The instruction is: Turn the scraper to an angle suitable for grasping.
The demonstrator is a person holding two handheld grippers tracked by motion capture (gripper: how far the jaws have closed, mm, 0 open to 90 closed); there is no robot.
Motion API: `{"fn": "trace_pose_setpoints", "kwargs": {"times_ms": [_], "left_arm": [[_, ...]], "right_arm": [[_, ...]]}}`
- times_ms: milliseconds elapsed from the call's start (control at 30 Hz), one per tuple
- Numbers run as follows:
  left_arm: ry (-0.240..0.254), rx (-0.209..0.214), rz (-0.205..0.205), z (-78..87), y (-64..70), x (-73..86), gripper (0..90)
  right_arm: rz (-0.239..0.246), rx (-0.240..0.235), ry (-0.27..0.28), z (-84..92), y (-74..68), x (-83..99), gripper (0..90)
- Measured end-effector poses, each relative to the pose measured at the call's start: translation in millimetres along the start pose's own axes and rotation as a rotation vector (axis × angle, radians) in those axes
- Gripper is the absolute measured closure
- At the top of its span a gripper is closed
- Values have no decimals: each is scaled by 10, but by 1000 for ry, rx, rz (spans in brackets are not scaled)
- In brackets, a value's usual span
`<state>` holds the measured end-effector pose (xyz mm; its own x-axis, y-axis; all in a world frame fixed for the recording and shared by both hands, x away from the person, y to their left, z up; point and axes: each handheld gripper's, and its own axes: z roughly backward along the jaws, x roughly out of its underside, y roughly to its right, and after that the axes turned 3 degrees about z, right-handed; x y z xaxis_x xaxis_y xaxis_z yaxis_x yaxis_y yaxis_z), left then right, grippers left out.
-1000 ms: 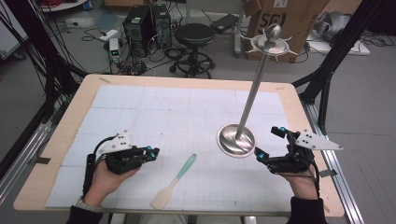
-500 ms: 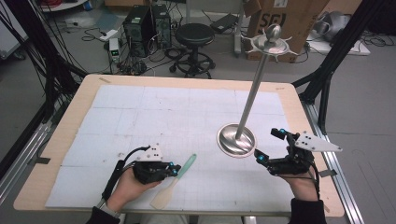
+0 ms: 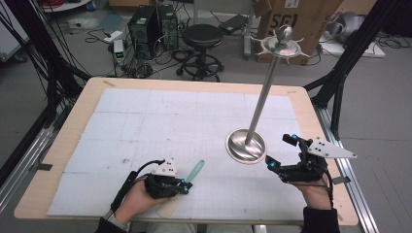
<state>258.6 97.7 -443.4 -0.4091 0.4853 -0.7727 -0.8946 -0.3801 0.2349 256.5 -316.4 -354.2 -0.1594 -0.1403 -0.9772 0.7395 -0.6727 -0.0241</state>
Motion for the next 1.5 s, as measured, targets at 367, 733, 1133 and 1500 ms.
{"fn": "trace_pose_setpoints", "kwargs": {"times_ms": [367,733,1133,1500], "left_arm": [[-71,17,1,-3,-3,48,899],[-89,10,23,165,-172,104,900],[49,-178,161,299,-530,93,900],[33,-174,167,78,-522,11,900]], "right_arm": [[-4,-4,-4,-16,-3,7,3],[-5,-2,-4,-4,-2,14,3],[-13,-4,-8,-29,4,33,3],[-11,-8,-13,-51,-5,34,3]]}}
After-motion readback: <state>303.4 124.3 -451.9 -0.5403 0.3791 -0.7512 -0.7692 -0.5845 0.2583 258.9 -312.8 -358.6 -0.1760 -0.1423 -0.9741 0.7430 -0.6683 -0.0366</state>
